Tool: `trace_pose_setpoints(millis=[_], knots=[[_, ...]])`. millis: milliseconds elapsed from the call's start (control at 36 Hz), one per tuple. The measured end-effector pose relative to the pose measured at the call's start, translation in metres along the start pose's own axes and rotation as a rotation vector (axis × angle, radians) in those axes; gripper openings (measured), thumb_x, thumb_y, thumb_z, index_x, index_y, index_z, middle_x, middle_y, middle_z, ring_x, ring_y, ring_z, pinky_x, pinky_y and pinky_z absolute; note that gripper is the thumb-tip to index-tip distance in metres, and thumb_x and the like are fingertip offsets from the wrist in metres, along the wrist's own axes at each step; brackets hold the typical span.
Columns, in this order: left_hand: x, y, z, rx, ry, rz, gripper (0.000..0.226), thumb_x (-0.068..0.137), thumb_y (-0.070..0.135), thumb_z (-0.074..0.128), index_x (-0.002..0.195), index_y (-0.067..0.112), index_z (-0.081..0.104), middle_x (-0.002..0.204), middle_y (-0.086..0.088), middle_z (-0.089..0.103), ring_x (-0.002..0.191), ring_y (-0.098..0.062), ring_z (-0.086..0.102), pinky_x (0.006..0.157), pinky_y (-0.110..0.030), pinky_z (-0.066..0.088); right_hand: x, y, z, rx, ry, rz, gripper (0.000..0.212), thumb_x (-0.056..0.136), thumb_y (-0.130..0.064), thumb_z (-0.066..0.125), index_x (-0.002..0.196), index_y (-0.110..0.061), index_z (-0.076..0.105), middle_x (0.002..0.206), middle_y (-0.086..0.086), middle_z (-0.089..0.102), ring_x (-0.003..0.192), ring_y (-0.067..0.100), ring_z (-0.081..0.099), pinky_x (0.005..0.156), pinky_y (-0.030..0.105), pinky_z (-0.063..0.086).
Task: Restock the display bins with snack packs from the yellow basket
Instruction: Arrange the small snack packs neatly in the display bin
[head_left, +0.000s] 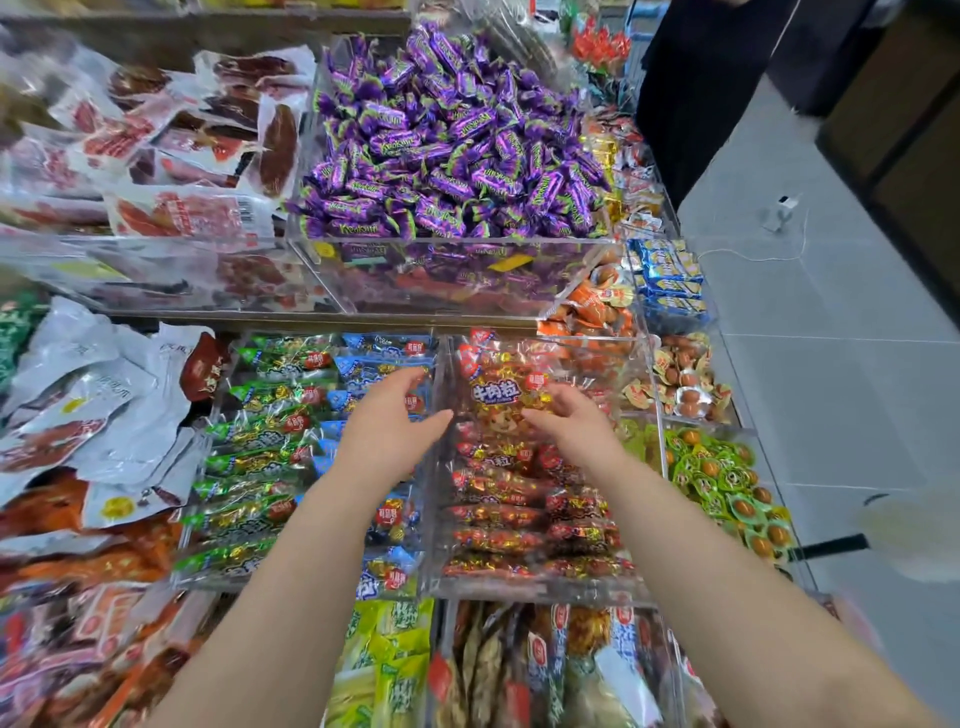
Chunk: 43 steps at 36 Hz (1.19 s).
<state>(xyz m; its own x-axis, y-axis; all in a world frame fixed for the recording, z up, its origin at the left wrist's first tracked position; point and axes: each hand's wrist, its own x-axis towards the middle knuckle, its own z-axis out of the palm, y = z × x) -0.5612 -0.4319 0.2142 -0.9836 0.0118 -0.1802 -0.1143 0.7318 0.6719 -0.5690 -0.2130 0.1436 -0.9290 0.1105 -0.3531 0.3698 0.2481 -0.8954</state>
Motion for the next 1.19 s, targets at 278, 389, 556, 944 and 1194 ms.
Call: trace_pose_setpoints(millis=[278, 389, 556, 944, 1194], knots=[[0.045, 0.031, 0.026, 0.631, -0.064, 0.554, 0.081, 0.089, 0.038, 0.063, 0.153, 0.016, 0.019, 0.161, -0.004, 0.018, 0.149, -0.023, 0.009, 0.119, -0.039, 0.012, 0.011, 0.0, 0.023, -0.188, 0.275, -0.083, 0.099, 0.067, -0.031, 0.084, 0.142, -0.011, 0.022, 0.139, 0.009, 0.028, 0.129, 0.022, 0.03, 0.106, 0.03, 0.028], [0.064, 0.026, 0.042, 0.859, -0.158, 0.529, 0.094, 0.089, 0.049, 0.059, 0.155, 0.016, -0.001, 0.163, -0.006, 0.002, 0.15, -0.027, -0.002, 0.121, -0.043, 0.005, 0.01, 0.004, 0.023, -0.156, 0.092, -0.111, 0.087, 0.073, -0.021, 0.079, 0.145, -0.02, 0.029, 0.128, -0.008, 0.047, 0.114, 0.006, 0.043, 0.09, 0.019, 0.034], [0.069, 0.01, 0.04, 0.907, -0.056, 0.543, 0.092, 0.085, 0.057, 0.059, 0.153, 0.015, 0.013, 0.151, -0.007, 0.032, 0.137, -0.027, 0.03, 0.111, -0.041, 0.028, 0.017, 0.005, 0.015, -0.119, -0.053, -0.049, 0.085, 0.073, -0.018, 0.078, 0.142, -0.022, 0.029, 0.112, -0.009, 0.054, 0.097, 0.007, 0.054, 0.066, 0.011, 0.038], [0.078, 0.008, 0.039, 0.937, -0.064, 0.459, 0.078, 0.093, 0.065, 0.033, 0.15, 0.014, 0.021, 0.159, -0.007, 0.015, 0.147, -0.029, 0.008, 0.118, -0.05, 0.003, 0.022, -0.009, 0.015, 0.008, -0.022, -0.075, 0.073, 0.072, -0.028, 0.08, 0.126, -0.041, 0.032, 0.095, -0.035, 0.036, 0.079, -0.021, 0.04, 0.056, 0.002, 0.035], [0.065, 0.015, 0.04, 0.96, -0.042, 0.364, 0.082, 0.093, 0.064, 0.033, 0.154, 0.016, 0.008, 0.161, -0.007, 0.007, 0.149, -0.031, -0.004, 0.117, -0.055, -0.006, 0.011, -0.004, 0.001, 0.048, 0.058, -0.051, 0.088, 0.07, -0.037, 0.08, 0.142, -0.026, 0.03, 0.139, -0.006, 0.041, 0.125, 0.013, 0.041, 0.104, 0.042, 0.041]])
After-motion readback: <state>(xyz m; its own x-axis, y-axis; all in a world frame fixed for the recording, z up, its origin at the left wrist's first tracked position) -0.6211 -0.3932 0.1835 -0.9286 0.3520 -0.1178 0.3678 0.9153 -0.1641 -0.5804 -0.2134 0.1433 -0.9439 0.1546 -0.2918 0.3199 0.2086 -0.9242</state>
